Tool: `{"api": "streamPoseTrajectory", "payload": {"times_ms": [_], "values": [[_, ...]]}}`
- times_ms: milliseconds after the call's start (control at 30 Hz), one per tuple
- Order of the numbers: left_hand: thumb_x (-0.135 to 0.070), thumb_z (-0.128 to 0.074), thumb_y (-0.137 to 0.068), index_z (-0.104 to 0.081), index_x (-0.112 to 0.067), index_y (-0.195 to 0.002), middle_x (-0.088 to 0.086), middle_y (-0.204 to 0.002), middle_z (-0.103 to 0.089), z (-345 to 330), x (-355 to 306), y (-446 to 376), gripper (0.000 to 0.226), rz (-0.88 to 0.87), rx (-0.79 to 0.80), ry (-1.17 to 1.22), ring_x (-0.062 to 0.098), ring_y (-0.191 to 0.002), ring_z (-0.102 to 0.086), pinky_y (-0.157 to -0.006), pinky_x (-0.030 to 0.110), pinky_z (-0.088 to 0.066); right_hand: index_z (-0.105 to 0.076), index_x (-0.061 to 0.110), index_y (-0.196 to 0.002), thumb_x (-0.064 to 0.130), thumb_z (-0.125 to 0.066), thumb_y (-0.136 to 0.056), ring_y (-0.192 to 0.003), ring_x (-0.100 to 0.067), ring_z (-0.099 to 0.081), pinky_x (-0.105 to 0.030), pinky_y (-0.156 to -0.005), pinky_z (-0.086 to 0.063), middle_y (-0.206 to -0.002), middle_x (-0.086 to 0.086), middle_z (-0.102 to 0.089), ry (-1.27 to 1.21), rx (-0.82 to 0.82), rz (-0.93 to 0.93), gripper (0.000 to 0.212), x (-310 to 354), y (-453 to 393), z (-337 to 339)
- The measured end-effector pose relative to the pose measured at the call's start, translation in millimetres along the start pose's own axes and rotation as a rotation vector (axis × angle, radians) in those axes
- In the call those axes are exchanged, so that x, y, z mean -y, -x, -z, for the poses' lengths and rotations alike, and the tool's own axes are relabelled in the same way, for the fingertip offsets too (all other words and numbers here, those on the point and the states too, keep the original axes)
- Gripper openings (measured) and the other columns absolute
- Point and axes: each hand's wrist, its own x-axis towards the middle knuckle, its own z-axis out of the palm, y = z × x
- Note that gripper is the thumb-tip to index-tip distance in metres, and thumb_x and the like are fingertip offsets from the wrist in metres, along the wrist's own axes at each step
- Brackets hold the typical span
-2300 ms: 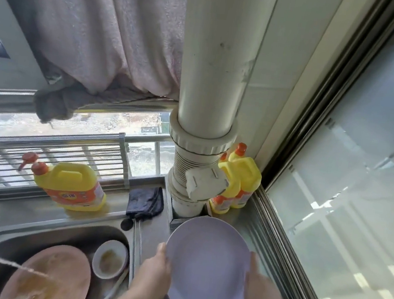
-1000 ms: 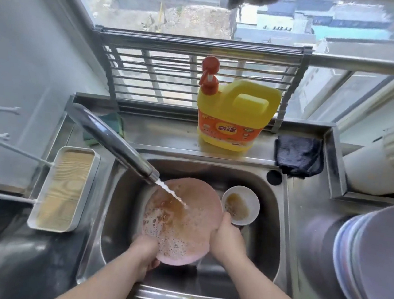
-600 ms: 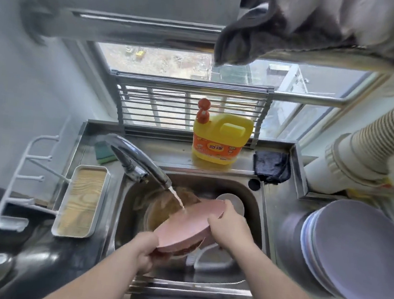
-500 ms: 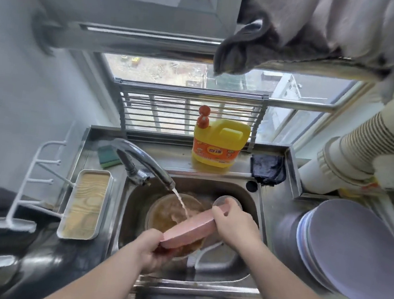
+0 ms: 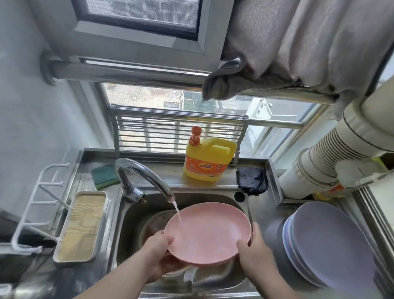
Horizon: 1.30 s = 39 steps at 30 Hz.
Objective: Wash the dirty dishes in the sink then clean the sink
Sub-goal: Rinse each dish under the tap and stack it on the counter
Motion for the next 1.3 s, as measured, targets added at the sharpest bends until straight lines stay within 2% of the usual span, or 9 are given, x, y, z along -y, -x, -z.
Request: {"api": "streamPoseTrajectory", "payload": {"times_ms": [133, 233, 400, 467, 667, 800, 1000, 1200, 1300], "values": [[-0.007, -0.048, -0.103, -0.065, -0.022, -0.128, 0.022, -0.111, -0.076, 2.4, -1.9, 10.9, 0.035, -0.108, 0.007, -0.080, 0.043, -0.086, -0.078, -0.068, 0.055, -0.064, -0.054, 0.043, -0.120, 0.022, -0.048, -0.091, -0.092, -0.017, -0.066, -0.033, -0.069, -0.053, -0.107, 0.006, -0.071, -0.070, 0.036, -0.070, 0.036, -23.0, -0.6, -8.8], [-0.006, -0.053, -0.097, -0.056, -0.030, -0.129, 0.020, -0.117, -0.071, 1.2, -8.0, 22.8, 0.040, -0.195, -0.012, -0.162, 0.042, -0.079, -0.078, -0.067, 0.055, -0.064, -0.067, 0.030, -0.108, 0.010, -0.046, -0.091, -0.077, -0.018, -0.067, -0.020, -0.044, -0.048, -0.097, 0.003, -0.073, -0.183, 0.079, -0.176, 0.034, -32.1, -11.7, -23.8], [-0.021, -0.071, -0.073, -0.050, -0.040, -0.119, 0.018, -0.117, -0.066, 0.3, -12.6, 41.2, 0.054, -0.340, -0.101, -0.318, 0.040, -0.076, -0.078, -0.059, 0.046, -0.064, -0.069, 0.008, -0.112, -0.005, -0.036, -0.091, -0.038, -0.016, -0.053, -0.018, -0.034, -0.031, -0.084, -0.016, -0.069, -0.195, 0.351, -0.288, 0.041, -43.7, -31.3, -63.1], [-0.023, -0.072, -0.068, -0.052, -0.042, -0.115, 0.014, -0.119, -0.062, 2.2, -10.5, 45.0, 0.055, -0.375, -0.148, -0.336, 0.040, -0.081, -0.077, -0.058, 0.047, -0.064, -0.068, 0.007, -0.116, -0.005, -0.037, -0.091, -0.042, -0.012, -0.050, -0.019, -0.032, -0.030, -0.080, -0.011, -0.064, -0.162, 0.405, -0.272, 0.042, -45.3, -37.8, -75.4], [0.007, -0.059, -0.086, -0.058, -0.045, -0.120, 0.012, -0.120, -0.063, 18.9, 7.0, 48.8, 0.062, -0.372, -0.249, -0.232, 0.039, -0.088, -0.076, -0.062, 0.049, -0.064, -0.057, 0.019, -0.116, 0.005, -0.041, -0.094, -0.039, -0.015, -0.046, -0.020, -0.038, -0.029, -0.097, -0.019, -0.072, -0.228, 0.442, -0.277, 0.030, -32.8, -52.9, -85.3], [0.016, -0.047, -0.090, -0.059, -0.038, -0.130, 0.010, -0.124, -0.069, 24.9, 25.5, 48.1, 0.069, -0.300, -0.334, -0.132, 0.046, -0.105, -0.070, -0.074, 0.061, -0.064, -0.056, 0.031, -0.116, 0.010, -0.059, -0.091, -0.055, -0.024, -0.059, -0.029, -0.046, -0.044, -0.101, -0.013, -0.074, -0.298, 0.471, -0.162, 0.033, -24.3, -66.3, -73.8], [0.001, -0.055, -0.100, -0.058, -0.021, -0.130, 0.017, -0.116, -0.076, 10.4, 44.8, 28.8, 0.038, -0.148, -0.411, 0.079, 0.044, -0.101, -0.074, -0.091, 0.055, -0.060, -0.059, 0.051, -0.103, 0.044, -0.055, -0.099, -0.083, -0.014, -0.074, -0.041, -0.066, -0.066, -0.097, 0.020, -0.073, -0.200, 0.350, 0.077, 0.009, -16.4, -83.1, -48.2], [-0.020, -0.058, -0.105, -0.069, -0.006, -0.123, 0.017, -0.103, -0.080, -17.8, 44.9, 9.4, 0.025, -0.015, -0.346, 0.221, 0.037, -0.097, -0.077, -0.072, 0.041, -0.061, -0.064, 0.053, -0.105, 0.032, -0.060, -0.102, -0.072, -0.012, -0.073, -0.038, -0.053, -0.062, -0.088, 0.019, -0.070, -0.281, 0.336, 0.225, 0.021, -8.2, -89.9, -14.4], [-0.021, -0.064, -0.102, -0.071, -0.009, -0.122, 0.016, -0.105, -0.080, -35.1, 42.4, 2.6, 0.024, -0.004, -0.312, 0.196, 0.038, -0.099, -0.076, -0.068, 0.041, -0.063, -0.062, 0.055, -0.105, 0.036, -0.061, -0.100, -0.075, -0.011, -0.072, -0.041, -0.062, -0.062, -0.089, 0.017, -0.070, -0.247, 0.288, 0.289, 0.019, -1.8, -92.4, 1.9]]}}
